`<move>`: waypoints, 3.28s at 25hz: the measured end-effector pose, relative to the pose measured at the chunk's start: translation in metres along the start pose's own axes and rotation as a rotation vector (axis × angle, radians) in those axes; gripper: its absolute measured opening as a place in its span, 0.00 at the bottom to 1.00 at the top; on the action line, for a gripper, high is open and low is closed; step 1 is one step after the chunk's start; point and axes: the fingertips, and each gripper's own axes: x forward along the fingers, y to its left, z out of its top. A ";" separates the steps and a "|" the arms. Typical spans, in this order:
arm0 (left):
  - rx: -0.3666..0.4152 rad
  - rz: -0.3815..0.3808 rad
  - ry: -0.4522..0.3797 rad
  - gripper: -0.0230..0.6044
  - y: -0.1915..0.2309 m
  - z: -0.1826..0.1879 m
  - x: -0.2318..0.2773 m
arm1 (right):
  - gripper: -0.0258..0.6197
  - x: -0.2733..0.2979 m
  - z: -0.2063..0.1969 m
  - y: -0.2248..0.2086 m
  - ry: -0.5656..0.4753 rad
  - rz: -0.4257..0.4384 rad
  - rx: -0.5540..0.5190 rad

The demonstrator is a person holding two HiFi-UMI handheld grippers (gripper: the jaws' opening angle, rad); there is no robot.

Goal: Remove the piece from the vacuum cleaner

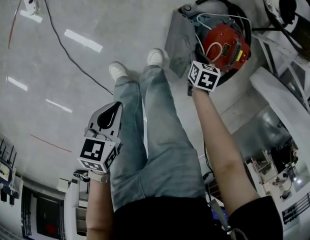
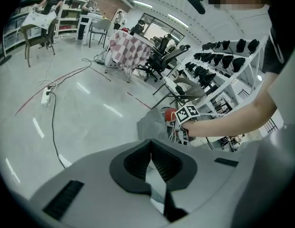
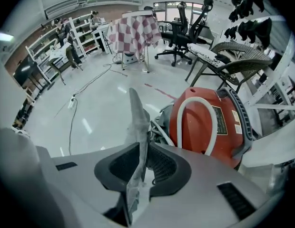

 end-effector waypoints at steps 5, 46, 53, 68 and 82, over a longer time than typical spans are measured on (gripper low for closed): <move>-0.008 -0.021 0.004 0.07 0.002 -0.005 0.003 | 0.19 0.001 0.001 0.000 -0.001 -0.054 0.023; -0.020 -0.031 0.039 0.07 0.018 -0.038 -0.005 | 0.12 0.018 -0.006 0.023 0.050 0.065 0.153; -0.031 -0.026 0.037 0.07 0.020 -0.039 -0.005 | 0.12 0.020 -0.006 0.025 0.051 0.070 0.187; -0.035 -0.021 0.041 0.07 0.020 -0.041 -0.003 | 0.12 0.026 -0.003 0.027 0.053 0.087 0.173; -0.029 -0.027 0.044 0.07 0.011 -0.048 -0.001 | 0.12 0.019 -0.006 0.029 0.041 0.133 0.170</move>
